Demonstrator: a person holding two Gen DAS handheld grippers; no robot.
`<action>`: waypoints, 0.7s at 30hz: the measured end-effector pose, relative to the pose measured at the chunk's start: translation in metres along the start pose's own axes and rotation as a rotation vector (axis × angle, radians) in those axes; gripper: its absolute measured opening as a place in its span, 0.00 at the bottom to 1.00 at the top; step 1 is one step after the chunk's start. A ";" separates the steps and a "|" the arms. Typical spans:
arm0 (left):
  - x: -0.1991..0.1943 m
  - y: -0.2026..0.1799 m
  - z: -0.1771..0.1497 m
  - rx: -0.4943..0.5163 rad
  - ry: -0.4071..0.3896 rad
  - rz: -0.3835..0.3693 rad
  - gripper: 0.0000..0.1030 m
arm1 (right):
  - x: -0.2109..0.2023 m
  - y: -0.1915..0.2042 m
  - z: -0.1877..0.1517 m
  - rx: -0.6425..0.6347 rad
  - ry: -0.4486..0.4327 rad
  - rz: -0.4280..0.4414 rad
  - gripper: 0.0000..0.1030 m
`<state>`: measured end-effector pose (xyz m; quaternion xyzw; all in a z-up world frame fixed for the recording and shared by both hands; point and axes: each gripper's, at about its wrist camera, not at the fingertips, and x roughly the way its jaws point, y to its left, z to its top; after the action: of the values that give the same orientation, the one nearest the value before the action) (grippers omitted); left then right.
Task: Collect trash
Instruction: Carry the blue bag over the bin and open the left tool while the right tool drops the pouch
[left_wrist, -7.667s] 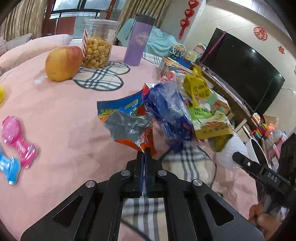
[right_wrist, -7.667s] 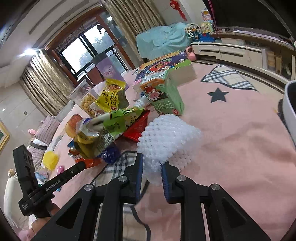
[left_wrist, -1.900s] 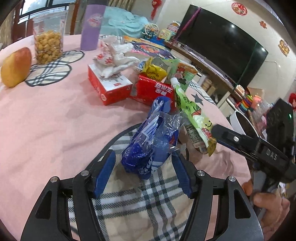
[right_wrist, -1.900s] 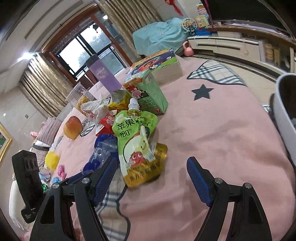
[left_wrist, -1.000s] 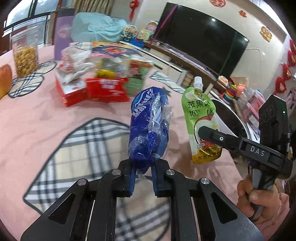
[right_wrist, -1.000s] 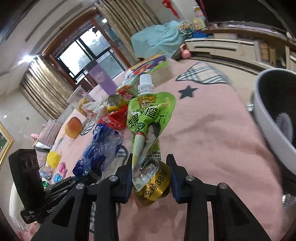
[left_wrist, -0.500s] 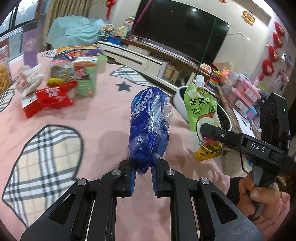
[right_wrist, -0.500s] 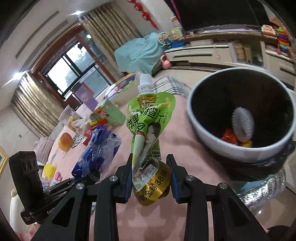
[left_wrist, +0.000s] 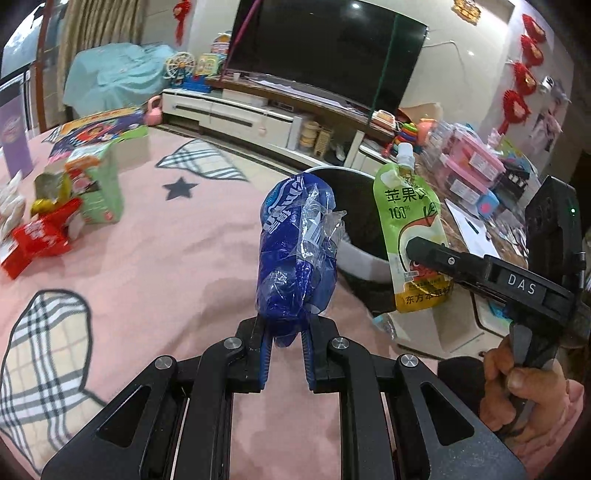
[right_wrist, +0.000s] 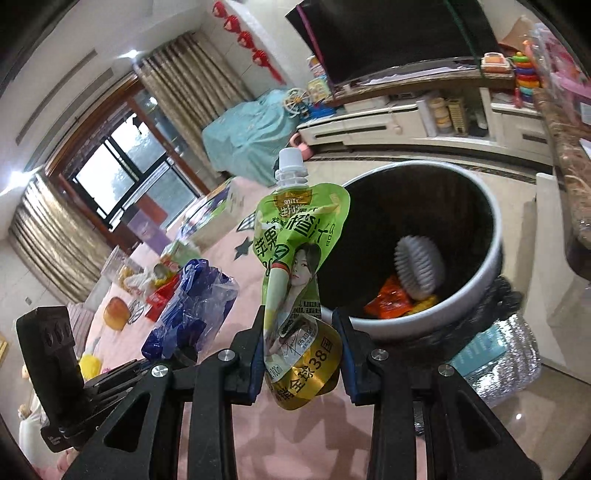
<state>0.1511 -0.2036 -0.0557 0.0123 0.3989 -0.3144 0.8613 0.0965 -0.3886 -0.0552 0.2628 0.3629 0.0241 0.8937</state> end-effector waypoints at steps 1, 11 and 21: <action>0.003 -0.005 0.003 0.008 0.002 -0.003 0.12 | -0.002 -0.002 0.000 0.002 -0.001 -0.001 0.33; 0.018 -0.033 0.016 0.057 0.015 -0.022 0.12 | -0.012 -0.024 0.010 0.034 -0.032 -0.030 0.33; 0.033 -0.045 0.026 0.071 0.030 -0.027 0.12 | -0.017 -0.046 0.019 0.062 -0.047 -0.057 0.33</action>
<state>0.1599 -0.2643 -0.0508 0.0423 0.4004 -0.3397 0.8500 0.0894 -0.4405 -0.0554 0.2803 0.3499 -0.0188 0.8937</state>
